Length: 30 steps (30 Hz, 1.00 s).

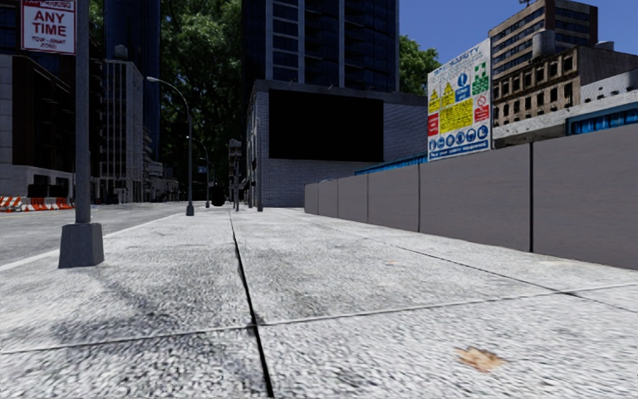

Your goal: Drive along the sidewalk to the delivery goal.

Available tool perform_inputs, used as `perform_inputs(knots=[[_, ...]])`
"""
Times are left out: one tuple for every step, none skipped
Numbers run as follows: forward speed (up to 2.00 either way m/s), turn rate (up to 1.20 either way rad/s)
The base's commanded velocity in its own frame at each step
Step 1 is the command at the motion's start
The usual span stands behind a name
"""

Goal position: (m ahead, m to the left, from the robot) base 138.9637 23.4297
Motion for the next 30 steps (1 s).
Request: perform_inputs(knots=[[2.0, 0.18], [2.0, 0.18], [2.0, 0.18], [2.0, 0.19], [2.0, 0.28], [2.0, 0.34], [2.0, 0.34], [2.0, 0.36], [2.0, 0.36], [2.0, 0.37], [2.0, 0.37], [2.0, 0.37], [2.0, 0.37], [2.0, 0.37], [2.0, 0.37], [2.0, 0.37], [2.0, 0.02], [2.0, 0.0], [2.0, 0.0], [2.0, 0.0], [2.0, 0.0], [2.0, 0.0], [2.0, 0.0], [2.0, 0.0], [2.0, 0.0], [2.0, 0.0], [2.0, 0.0], [2.0, 0.0], [2.0, 0.0], [2.0, 0.0]])
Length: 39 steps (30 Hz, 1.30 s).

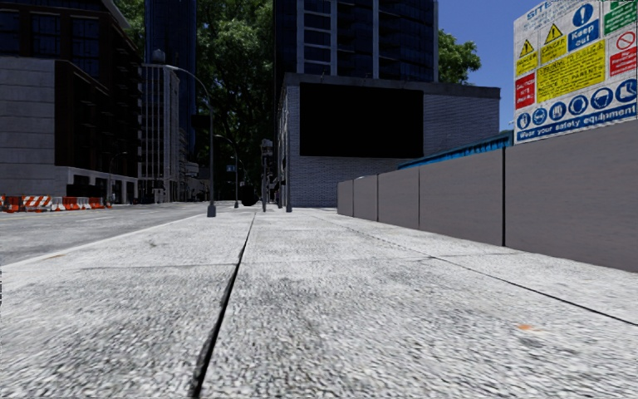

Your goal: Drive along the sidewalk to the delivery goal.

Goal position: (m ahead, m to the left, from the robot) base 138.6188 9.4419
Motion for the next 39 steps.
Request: perform_inputs(knots=[[2.0, 0.0], [2.0, 0.0], [2.0, 0.0], [2.0, 0.0], [2.0, 0.0], [2.0, 0.0], [2.0, 0.0], [2.0, 0.0], [2.0, 0.0], [2.0, 0.0], [2.0, 0.0], [2.0, 0.0], [2.0, 0.0], [2.0, 0.0], [2.0, 0.0], [2.0, 0.0], [2.0, 0.0], [2.0, 0.0], [2.0, 0.0], [2.0, 0.0], [2.0, 0.0], [2.0, 0.0], [2.0, 0.0], [2.0, 0.0], [2.0, 0.0], [2.0, 0.0], [2.0, 0.0], [2.0, 0.0], [2.0, 0.0], [2.0, 0.0], [2.0, 0.0], [2.0, 0.0], [2.0, 0.0], [2.0, 0.0], [2.0, 0.0], [2.0, 0.0], [2.0, 0.0], [2.0, 0.0], [2.0, 0.0]])
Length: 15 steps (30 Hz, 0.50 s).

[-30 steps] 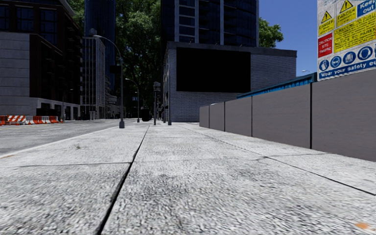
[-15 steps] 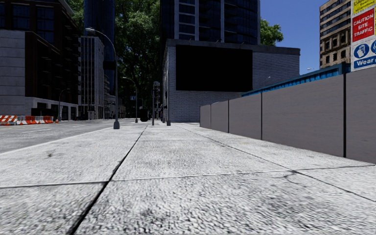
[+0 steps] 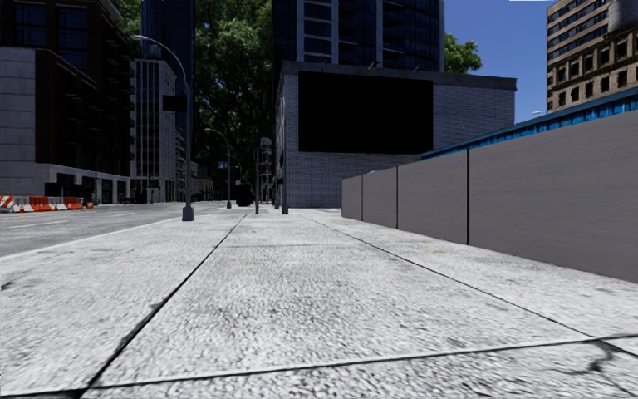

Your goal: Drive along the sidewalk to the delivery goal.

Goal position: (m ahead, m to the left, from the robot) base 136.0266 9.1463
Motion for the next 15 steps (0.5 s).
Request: perform_inputs(knots=[[2.0, 0.0], [2.0, 0.0], [2.0, 0.0], [2.0, 0.0], [2.0, 0.0], [2.0, 0.0], [2.0, 0.0], [2.0, 0.0], [2.0, 0.0], [2.0, 0.0], [2.0, 0.0], [2.0, 0.0], [2.0, 0.0], [2.0, 0.0], [2.0, 0.0]])
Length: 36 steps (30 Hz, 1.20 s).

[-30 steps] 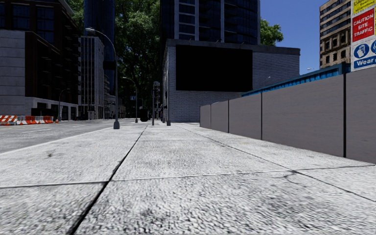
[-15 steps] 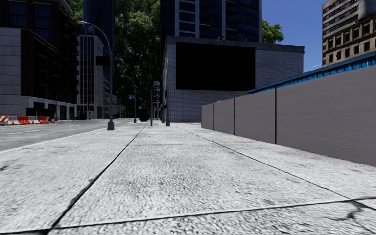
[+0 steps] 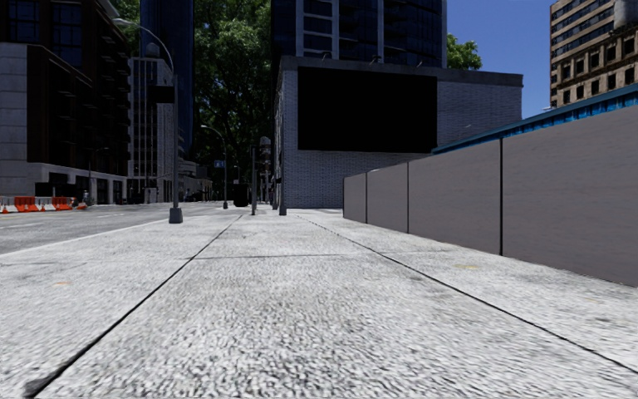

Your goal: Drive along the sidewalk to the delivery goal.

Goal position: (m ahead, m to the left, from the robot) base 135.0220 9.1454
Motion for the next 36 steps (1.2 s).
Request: perform_inputs(knots=[[2.0, 0.0], [2.0, 0.0], [2.0, 0.0], [2.0, 0.0], [2.0, 0.0], [2.0, 0.0], [2.0, 0.0], [2.0, 0.0], [2.0, 0.0], [2.0, 0.0], [2.0, 0.0], [2.0, 0.0], [2.0, 0.0], [2.0, 0.0], [2.0, 0.0], [2.0, 0.0], [2.0, 0.0], [2.0, 0.0], [1.97, 0.0], [1.97, 0.0], [1.92, 0.0], [1.9, 0.0], [1.89, 0.0], [1.89, 0.0], [1.89, 0.0], [1.89, 0.0], [1.89, 0.0], [1.9, 0.0], [1.9, 0.0], [1.9, 0.0], [1.9, 0.0], [1.9, 0.0], [1.9, 0.0], [1.9, 0.0], [1.91, 0.0], [1.91, 0.0]])
